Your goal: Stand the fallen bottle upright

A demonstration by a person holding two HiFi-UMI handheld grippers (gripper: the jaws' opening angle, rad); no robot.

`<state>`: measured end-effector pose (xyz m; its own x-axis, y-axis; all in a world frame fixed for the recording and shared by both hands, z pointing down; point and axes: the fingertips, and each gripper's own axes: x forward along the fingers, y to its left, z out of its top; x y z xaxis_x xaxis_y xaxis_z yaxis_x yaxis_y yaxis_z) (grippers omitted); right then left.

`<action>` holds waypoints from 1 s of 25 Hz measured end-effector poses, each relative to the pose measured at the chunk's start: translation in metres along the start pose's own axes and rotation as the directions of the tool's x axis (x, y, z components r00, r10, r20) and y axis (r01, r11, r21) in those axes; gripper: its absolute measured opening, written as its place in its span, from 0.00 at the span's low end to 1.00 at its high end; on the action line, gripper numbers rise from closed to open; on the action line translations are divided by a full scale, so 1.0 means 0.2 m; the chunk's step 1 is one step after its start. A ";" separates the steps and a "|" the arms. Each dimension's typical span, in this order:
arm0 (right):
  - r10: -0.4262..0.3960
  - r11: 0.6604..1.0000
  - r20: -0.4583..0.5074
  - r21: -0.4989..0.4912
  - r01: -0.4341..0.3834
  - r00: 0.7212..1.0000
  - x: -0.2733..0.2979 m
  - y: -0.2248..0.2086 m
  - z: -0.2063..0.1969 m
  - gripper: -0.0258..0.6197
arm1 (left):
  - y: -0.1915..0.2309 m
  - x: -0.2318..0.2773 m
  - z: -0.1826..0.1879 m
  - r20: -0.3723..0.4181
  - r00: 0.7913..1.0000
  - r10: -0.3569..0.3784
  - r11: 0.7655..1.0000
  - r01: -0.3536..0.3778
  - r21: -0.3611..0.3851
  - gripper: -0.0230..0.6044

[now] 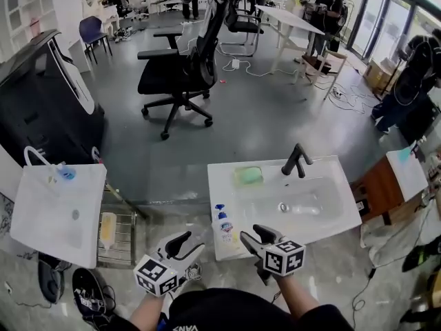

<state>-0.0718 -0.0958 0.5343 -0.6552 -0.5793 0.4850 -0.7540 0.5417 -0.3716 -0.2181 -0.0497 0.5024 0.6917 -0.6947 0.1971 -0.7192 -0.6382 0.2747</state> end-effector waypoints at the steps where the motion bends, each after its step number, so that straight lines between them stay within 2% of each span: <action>1: -0.005 1.000 -0.019 0.003 0.005 1.000 0.04 -0.01 0.01 0.35 | 0.04 0.01 0.01 -0.002 1.000 -0.011 1.000 0.011 0.001 0.36; 7: -0.024 1.000 -0.137 -0.005 0.024 0.990 0.28 -0.06 0.06 0.37 | 0.24 0.07 0.06 -0.013 0.999 -0.052 0.999 0.052 0.001 0.36; 11: -0.019 1.000 -0.241 0.002 0.020 0.970 0.43 -0.08 0.07 0.39 | 0.34 0.08 0.08 -0.028 0.997 -0.072 0.997 0.072 0.001 0.36; 15: -0.002 0.998 -0.342 0.060 0.024 0.940 0.57 -0.11 0.02 0.40 | 0.41 0.09 0.09 -0.034 0.996 -0.082 0.997 0.082 0.000 0.36; 20: 0.025 0.997 -0.469 0.079 0.013 0.883 0.73 -0.10 -0.05 0.41 | 0.52 0.07 0.09 -0.037 0.996 -0.076 0.997 0.076 -0.016 0.36; 25: 0.043 0.993 -0.534 0.119 0.025 0.844 0.82 -0.14 -0.09 0.41 | 0.58 0.05 0.10 -0.036 0.997 -0.071 0.997 0.070 -0.027 0.36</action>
<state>-0.1572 -0.1949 0.6390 -0.5601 -0.1408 0.8164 -0.7705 0.4505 -0.4510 -0.2946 -0.1375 0.5174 0.7427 -0.6357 0.2105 -0.6672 -0.6757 0.3135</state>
